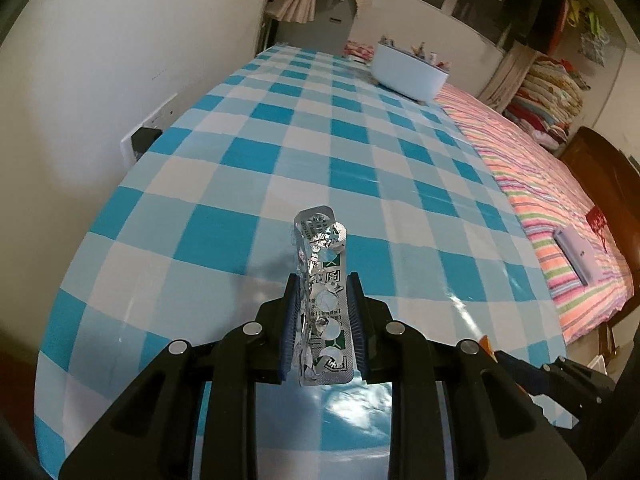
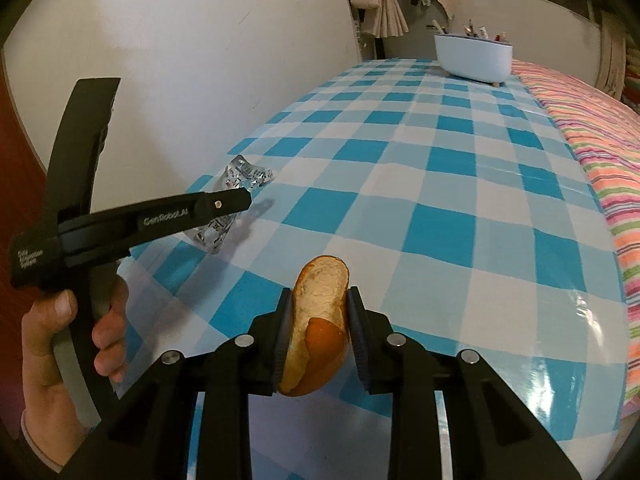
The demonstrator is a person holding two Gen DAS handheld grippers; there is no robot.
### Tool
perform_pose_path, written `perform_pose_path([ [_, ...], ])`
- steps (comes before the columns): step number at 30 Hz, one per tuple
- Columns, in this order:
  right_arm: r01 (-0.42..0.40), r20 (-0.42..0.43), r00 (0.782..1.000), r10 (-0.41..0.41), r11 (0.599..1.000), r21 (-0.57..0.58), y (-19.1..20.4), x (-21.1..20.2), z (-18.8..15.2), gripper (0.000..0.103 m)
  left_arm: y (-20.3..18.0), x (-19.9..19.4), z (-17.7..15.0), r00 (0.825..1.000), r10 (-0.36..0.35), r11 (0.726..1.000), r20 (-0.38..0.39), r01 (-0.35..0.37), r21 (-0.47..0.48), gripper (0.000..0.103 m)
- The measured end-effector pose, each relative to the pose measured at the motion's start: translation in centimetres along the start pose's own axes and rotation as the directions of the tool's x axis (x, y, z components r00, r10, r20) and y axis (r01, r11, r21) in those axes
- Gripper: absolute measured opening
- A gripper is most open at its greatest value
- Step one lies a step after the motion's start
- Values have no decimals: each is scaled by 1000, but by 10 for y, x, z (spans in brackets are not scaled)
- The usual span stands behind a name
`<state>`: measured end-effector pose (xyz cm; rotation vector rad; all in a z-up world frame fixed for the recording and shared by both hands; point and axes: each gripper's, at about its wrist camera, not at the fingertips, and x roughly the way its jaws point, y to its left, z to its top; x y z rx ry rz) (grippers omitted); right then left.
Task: Collect trash
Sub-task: 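Carry the orange peel and foil pack in both tools over the bin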
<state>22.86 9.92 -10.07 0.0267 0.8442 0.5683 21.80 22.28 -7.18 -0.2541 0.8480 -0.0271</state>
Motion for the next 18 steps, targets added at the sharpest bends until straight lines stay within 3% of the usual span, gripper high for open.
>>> perform_pose_path([
  [18,51,58,997,-54,998,45,-50,-66,-20,27,-91,-28,-23,998,-65,985,17,61,160,23],
])
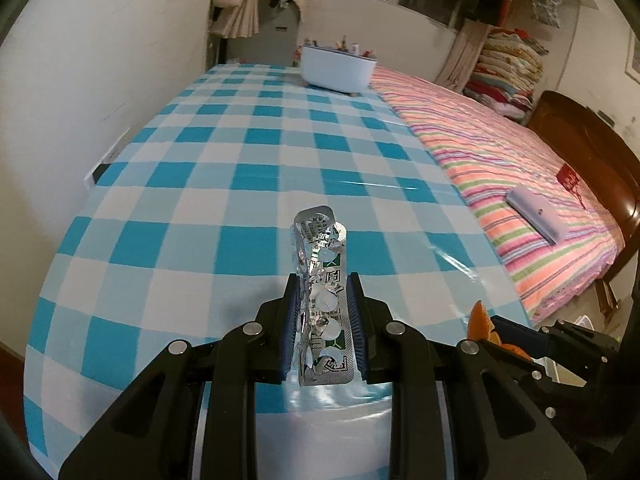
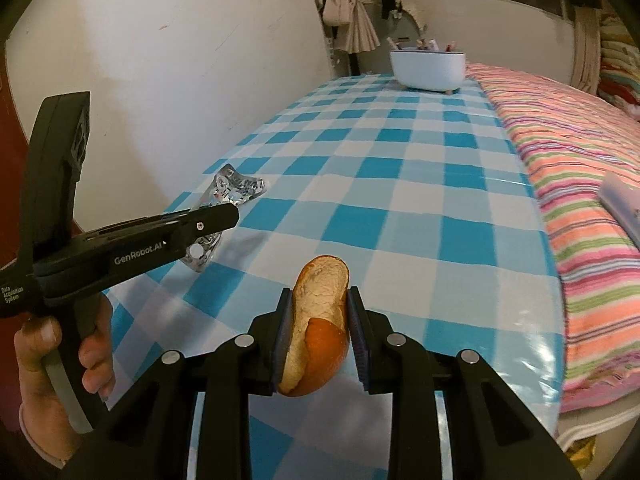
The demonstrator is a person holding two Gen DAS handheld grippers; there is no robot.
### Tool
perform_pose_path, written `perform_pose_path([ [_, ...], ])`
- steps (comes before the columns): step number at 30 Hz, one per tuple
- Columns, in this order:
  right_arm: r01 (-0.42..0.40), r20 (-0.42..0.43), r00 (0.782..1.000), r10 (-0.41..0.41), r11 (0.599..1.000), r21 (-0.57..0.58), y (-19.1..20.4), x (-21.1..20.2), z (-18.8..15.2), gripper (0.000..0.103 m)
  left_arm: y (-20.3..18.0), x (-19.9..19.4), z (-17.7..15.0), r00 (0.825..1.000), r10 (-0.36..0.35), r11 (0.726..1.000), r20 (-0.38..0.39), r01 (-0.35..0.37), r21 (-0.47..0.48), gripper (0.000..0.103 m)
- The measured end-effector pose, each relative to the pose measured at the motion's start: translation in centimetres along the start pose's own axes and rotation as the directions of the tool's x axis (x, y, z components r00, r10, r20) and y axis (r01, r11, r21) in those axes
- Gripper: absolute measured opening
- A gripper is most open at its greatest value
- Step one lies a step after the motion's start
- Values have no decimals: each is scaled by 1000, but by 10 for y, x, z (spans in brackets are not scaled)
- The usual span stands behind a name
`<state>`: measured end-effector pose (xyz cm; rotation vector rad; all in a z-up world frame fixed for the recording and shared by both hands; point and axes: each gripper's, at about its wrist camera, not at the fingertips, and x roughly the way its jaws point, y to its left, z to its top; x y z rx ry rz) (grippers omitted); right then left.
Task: Collect trash
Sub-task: 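Carry the orange peel and foil pack in both tools over the bin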
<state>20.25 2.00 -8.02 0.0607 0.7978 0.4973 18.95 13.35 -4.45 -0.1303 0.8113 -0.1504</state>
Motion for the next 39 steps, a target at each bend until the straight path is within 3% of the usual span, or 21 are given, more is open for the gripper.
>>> perform_pose_path([
  [20,107,58,992,-111,991,76,-68,-85,-36,27,-110,-4,-19,994,-103,979,-30,107,173,23],
  [39,224,105,962,-252,949,221,-139,-168,-84,27,-208,-24,-54,972,-224,916,-74,236,326,23],
])
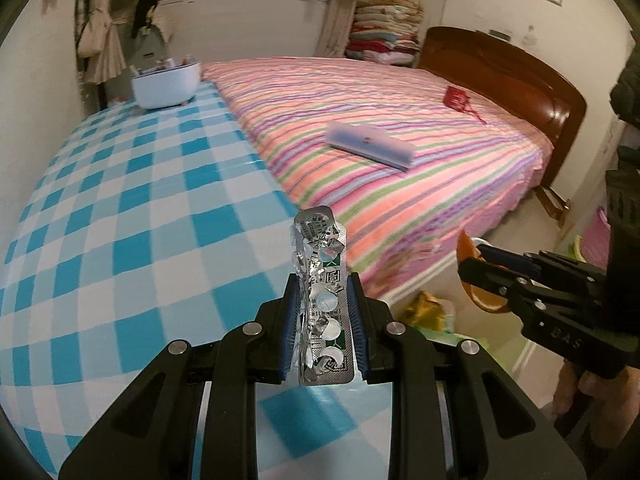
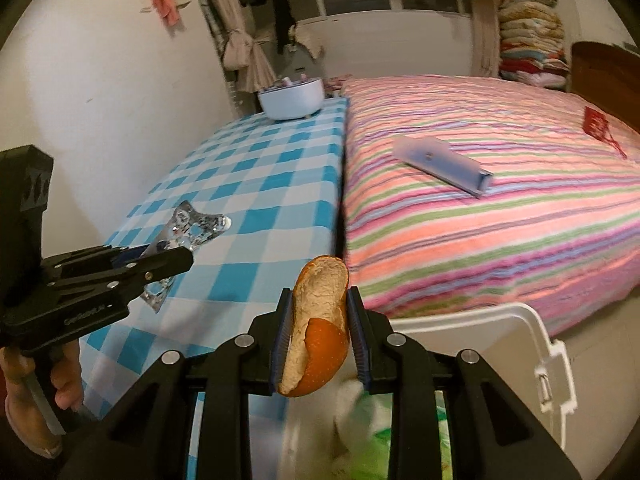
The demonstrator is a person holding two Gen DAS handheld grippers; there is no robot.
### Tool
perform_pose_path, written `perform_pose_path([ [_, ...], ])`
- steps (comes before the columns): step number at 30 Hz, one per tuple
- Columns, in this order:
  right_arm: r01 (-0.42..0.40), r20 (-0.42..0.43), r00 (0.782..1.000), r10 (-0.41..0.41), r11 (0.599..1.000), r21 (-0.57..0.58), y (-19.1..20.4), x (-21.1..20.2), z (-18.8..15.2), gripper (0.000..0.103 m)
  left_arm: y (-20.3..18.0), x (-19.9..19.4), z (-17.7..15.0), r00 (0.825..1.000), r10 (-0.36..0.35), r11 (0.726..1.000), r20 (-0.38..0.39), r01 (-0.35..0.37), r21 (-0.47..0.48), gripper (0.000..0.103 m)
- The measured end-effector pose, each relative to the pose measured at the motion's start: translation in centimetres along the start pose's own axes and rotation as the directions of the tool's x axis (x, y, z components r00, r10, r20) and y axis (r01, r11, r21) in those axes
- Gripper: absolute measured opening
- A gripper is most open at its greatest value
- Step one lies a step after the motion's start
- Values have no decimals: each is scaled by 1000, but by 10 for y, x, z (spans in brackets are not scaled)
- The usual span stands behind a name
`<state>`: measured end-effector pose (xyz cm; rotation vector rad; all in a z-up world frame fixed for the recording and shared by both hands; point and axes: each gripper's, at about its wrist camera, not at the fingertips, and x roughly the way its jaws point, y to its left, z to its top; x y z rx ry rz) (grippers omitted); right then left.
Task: Collect trash
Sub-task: 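Carry the orange peel and foil pack in both tools over the bin, then open the left tool to drop the foil pack while the right tool drops the peel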
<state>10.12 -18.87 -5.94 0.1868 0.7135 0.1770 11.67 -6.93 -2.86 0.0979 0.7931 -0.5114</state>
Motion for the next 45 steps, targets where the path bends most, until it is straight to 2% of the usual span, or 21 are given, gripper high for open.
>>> perform_pose_path([
  [7,51,32,998,-54,995,87,-33,-25,-10,27,-52,8,-8,997,-77,995,-25,78,65,23],
  [13,89,59,993,-101,981,171,-60,-44,-21,29,-81,19,-14,993,-110,987,-47,115,111,23],
  [16,94,55,993,-108,972,214,-71,-47,-24,32,-82,26,-12,991,-124,984,-60,130,120,23],
  [19,82,56,994,-99,965,249,-79,-48,-25,50,-78,29,-8,990,-126,983,-63,133,123,24],
  [22,73,78,992,-97,962,262,-81,-51,-24,58,-73,33,-7,990,-124,984,-69,131,120,24],
  [33,58,150,983,-104,958,281,-83,-64,-21,58,-86,42,-9,989,-126,982,-82,136,132,25],
  [34,60,152,983,-107,957,282,-83,-65,-21,58,-87,42,-9,989,-125,981,-81,135,137,31],
  [35,62,155,982,-110,956,285,-84,-66,-21,58,-89,42,-10,989,-126,980,-83,137,143,54],
  [37,65,155,981,-114,955,290,-85,-67,-21,58,-92,42,-11,989,-125,979,-82,136,152,79],
  [40,74,156,980,-123,955,288,-84,-67,-22,58,-94,33,-12,996,-85,981,-9,86,172,80],
  [42,95,161,976,-143,957,275,-82,-70,-22,58,-95,28,-12,998,-69,980,7,66,186,80],
  [45,111,174,971,-165,953,284,-78,-76,-29,58,-90,14,-18,998,-38,988,45,30,153,80],
])
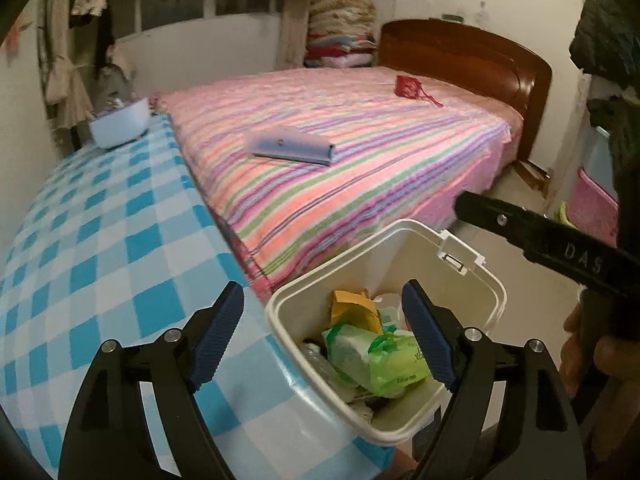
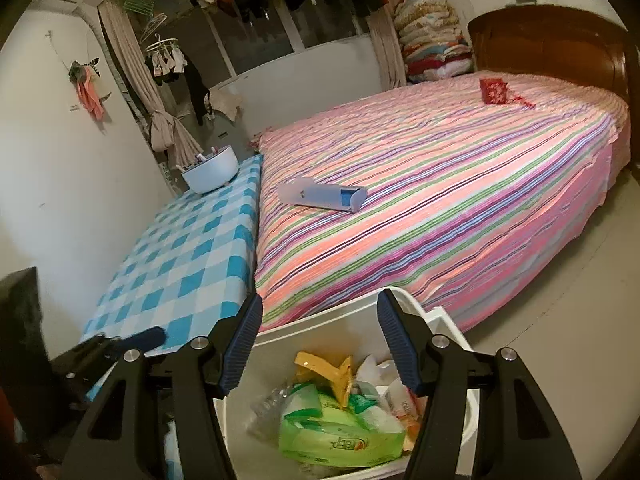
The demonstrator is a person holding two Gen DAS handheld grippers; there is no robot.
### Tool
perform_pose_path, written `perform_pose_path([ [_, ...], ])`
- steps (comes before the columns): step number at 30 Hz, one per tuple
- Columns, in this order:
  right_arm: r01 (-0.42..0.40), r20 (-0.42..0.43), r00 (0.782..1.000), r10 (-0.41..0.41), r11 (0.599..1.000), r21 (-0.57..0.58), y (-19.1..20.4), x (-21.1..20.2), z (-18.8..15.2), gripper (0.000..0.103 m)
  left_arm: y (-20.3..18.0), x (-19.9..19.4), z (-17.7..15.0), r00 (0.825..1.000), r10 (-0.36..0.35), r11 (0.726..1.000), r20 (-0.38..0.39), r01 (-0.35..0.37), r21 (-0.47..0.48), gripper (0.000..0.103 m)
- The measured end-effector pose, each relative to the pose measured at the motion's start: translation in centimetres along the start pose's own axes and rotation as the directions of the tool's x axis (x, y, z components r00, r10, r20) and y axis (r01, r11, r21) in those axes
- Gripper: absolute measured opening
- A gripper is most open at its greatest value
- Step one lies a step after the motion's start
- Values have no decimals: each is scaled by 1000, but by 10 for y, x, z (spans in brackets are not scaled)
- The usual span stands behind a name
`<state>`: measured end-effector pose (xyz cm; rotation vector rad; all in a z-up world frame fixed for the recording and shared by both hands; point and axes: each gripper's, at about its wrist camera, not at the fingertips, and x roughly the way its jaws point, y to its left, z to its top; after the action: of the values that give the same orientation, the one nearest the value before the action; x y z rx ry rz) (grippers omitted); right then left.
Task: Collect trash
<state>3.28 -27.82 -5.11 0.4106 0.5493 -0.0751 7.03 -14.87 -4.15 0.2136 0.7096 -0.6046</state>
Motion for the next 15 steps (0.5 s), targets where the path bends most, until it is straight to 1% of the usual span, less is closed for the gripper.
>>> perform_pose_path([
  [4,29,52,998,-30,999,17,5,-24,-16,58,1,-21,-11,997,74,997,37,-74,-4,80],
  [7,51,89,995,-50,999,-3,16,-43,-28,58,3,-34,-21,989,135,991,53,-135,-5,80],
  [11,60,97,994,-55,997,-45,33,-60,-41,58,7,-47,-36,983,176,984,47,-174,-42,80],
  [12,62,97,994,-56,996,-59,38,-65,-45,59,9,-49,-39,980,196,980,44,-194,-50,80],
  [15,63,92,994,-54,994,-91,47,-73,-51,63,10,-56,-45,972,233,971,45,-229,-66,81],
])
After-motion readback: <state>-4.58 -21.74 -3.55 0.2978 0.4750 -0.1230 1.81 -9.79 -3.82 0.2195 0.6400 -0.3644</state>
